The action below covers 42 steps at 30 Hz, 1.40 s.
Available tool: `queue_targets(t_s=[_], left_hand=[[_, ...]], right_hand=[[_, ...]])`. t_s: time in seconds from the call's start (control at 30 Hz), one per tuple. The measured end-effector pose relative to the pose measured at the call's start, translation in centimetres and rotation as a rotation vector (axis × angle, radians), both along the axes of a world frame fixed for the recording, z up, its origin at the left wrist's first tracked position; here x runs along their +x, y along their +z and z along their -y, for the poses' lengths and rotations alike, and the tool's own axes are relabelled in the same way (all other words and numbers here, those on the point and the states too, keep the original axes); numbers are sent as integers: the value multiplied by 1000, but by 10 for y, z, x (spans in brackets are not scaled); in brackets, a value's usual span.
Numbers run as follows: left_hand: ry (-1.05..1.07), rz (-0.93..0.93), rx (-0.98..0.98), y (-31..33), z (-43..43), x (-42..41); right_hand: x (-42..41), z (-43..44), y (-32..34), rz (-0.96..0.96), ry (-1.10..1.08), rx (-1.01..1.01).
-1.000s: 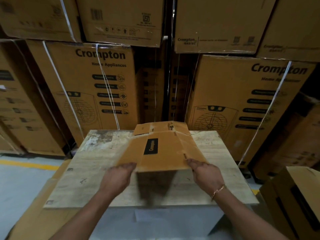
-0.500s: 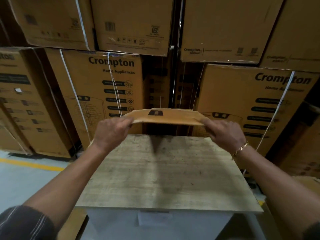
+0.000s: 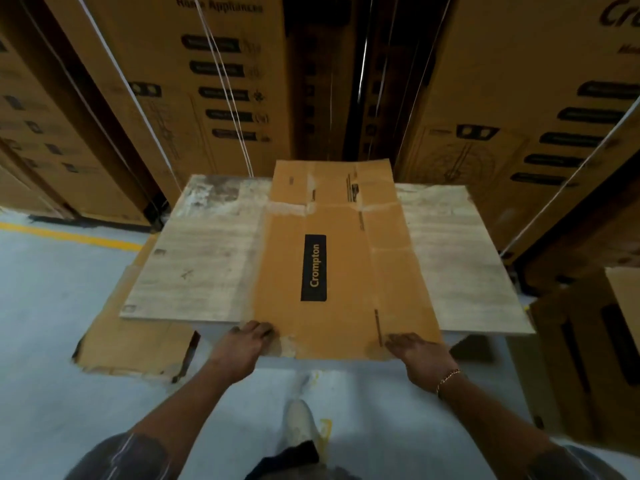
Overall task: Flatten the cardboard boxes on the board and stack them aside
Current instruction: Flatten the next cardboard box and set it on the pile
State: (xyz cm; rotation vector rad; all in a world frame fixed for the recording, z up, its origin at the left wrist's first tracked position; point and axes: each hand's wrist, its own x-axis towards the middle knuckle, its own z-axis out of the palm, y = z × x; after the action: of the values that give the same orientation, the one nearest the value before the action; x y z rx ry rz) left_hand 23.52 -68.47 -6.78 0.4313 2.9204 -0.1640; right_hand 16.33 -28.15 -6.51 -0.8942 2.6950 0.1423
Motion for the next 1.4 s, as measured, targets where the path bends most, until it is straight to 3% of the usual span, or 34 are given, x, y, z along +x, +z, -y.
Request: queue_targets(t_s=[0.07,0.13,0.23,0.33,0.47,0.67,0.8,0.9,1.0,1.13,1.4], left_hand=[[123,165,14,-12,-1,4],[375,326,147,-18,1,3],[815,321,574,-33,11,-5],[1192,422,941,-46,21,-19],[1319,508,1100,-51,19,-39],[1361,317,1280,-41,17,-61],[1359,205,1228,-35,10,-67],[1220,24,1084,-17,-1,-61],[1088,-151,974,8,-4,-43],[1082,-302,942,30,16,1],[1139,-501,1088,70,99,81]], right_hand=[[1,-2,-15,161,-133,-8],[-3,-8,-25,239,-388,-169],[-16,-19,-34,318,-832,-403],[-32,-27,-43,431,-1136,-608],[-50,-31,-54,624,-1398,-733],[-84,-24,-42,452,-1357,-656],[-90,-10,-27,323,-1283,-637],[-73,6,-2,192,-1190,-604],[-47,14,15,58,-1105,-649],[-16,30,31,-1,-1047,-782],[17,122,52,-20,-905,-922]])
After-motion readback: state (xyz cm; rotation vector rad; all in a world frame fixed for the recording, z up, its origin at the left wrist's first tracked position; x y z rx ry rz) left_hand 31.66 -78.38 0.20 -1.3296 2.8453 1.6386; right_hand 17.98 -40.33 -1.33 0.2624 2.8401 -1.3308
